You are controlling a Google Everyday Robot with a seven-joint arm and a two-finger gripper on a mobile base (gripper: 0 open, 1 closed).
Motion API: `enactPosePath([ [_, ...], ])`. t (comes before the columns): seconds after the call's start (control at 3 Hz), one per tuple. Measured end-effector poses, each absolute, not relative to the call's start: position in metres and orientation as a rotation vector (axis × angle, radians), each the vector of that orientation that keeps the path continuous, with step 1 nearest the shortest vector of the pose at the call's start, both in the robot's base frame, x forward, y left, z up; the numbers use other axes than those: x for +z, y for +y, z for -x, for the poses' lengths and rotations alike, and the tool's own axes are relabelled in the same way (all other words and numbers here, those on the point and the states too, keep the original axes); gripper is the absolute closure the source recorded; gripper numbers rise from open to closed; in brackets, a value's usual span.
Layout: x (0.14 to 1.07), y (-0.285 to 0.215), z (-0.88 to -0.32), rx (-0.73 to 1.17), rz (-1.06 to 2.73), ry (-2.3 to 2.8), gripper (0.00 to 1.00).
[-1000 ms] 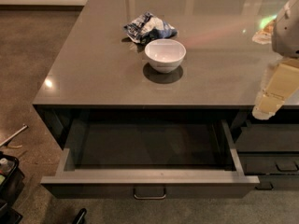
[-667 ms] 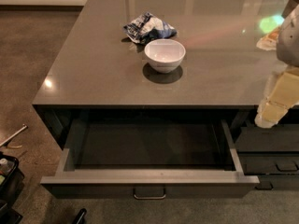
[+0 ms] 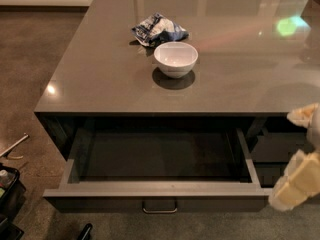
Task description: Close top drawer
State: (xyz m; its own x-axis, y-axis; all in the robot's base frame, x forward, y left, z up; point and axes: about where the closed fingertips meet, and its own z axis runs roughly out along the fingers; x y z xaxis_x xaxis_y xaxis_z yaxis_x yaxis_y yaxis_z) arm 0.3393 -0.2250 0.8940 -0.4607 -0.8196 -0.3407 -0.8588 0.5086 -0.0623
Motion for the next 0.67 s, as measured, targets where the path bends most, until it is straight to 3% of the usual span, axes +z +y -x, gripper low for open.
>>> enactPosePath([
  [0.33,0.824,-0.218,-0.313,0.373,1.286,2.490,0.00],
  [0.67,0.799,-0.215,-0.300,0.436,1.257,2.520,0.11],
])
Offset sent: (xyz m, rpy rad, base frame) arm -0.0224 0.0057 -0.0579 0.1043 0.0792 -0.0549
